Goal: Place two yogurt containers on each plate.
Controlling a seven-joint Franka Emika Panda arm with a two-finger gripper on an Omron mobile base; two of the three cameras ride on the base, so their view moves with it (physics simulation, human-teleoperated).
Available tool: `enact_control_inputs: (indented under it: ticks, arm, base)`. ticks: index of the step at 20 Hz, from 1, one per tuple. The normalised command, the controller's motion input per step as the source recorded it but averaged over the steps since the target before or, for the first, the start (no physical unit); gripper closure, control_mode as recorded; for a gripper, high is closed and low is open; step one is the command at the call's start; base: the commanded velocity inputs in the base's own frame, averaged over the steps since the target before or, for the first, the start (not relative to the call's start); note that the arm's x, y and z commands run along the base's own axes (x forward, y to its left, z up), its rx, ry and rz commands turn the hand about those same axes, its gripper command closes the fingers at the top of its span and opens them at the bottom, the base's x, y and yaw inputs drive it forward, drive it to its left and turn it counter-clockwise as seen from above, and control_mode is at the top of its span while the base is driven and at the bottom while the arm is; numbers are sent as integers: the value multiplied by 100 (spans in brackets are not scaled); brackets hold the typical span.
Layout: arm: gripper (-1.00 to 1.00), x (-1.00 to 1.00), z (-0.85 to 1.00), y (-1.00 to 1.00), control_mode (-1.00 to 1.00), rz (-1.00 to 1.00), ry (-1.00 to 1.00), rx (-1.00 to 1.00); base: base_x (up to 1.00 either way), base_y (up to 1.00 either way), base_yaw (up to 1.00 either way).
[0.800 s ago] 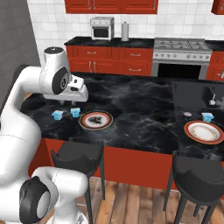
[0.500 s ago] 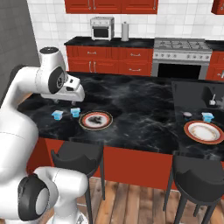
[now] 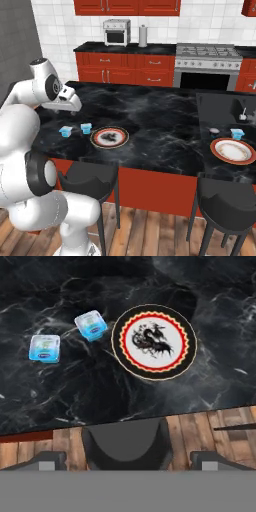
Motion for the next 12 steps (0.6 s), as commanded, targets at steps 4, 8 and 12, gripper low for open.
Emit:
enact_control_inputs:
  ticks: [4,8,12]
  arm:
    - [-100,43,-24,8,-100,0,7,0]
    - [-100,8,-20,0,-100,0,11,8]
    - [-100,11,-13,0,-100,0,11,17]
  base:
    - [0,0,0]
    - [0,0,0]
    - [0,0,0]
